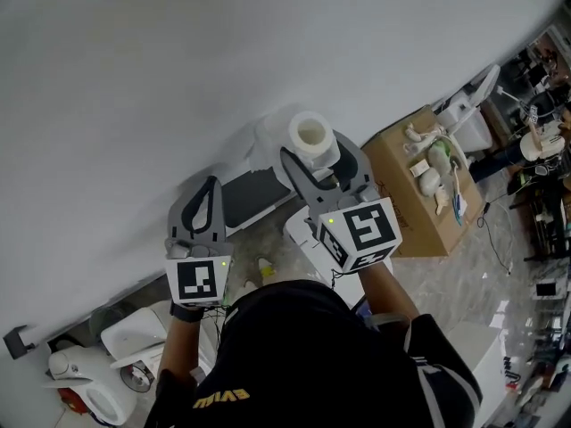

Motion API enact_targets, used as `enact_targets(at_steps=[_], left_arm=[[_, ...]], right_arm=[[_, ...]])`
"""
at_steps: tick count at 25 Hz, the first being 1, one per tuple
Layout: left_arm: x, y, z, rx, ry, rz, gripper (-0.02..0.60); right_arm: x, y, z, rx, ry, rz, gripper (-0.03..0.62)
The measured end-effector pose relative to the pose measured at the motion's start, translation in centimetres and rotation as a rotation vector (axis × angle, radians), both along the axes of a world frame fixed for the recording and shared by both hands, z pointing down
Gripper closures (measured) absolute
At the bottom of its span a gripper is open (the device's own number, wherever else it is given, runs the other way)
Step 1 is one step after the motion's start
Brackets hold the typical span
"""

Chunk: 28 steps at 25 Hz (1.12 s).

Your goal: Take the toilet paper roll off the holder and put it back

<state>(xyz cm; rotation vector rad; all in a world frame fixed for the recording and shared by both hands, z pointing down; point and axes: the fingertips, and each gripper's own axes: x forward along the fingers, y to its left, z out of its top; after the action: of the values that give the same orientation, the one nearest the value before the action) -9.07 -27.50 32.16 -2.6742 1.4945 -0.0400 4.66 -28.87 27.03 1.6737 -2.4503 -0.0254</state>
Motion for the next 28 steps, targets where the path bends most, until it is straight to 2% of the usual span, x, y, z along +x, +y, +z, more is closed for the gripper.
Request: enact_targets(at_steps=[8,13,19,23,28], left_arm=[[-1.5,0.7,0.8,-0.008,-0.013,-0.05,0.571],[-2.1,1.4,1.5,-0.038,0.029,-0.092,0.571],[-3.5,1.4,2.1,-0.051,0.014,-0.144,0.571],[-3.8,1.7,2.6,-0.04,-0.03,-0.152,0.571],[-4.3,1.4,2.7,-0.048,-0.018,-0.184,0.571]], right_arm=[[-1.9,-0.5,1.4,-0.012,-0.024,-0.07,0.324],[-2.9,-0.4,3.0,-0.031,-0.046,-0.126,0.324],[-3.8,-0.5,5.1,-0.038,-0.055,-0.159,0.324],[-4.6,-0.2,6.5,-0.04,-0.072,-0.189,0.324],[-5.5,0.1,7.7,-0.039,-0.066,-0.228,0.324]])
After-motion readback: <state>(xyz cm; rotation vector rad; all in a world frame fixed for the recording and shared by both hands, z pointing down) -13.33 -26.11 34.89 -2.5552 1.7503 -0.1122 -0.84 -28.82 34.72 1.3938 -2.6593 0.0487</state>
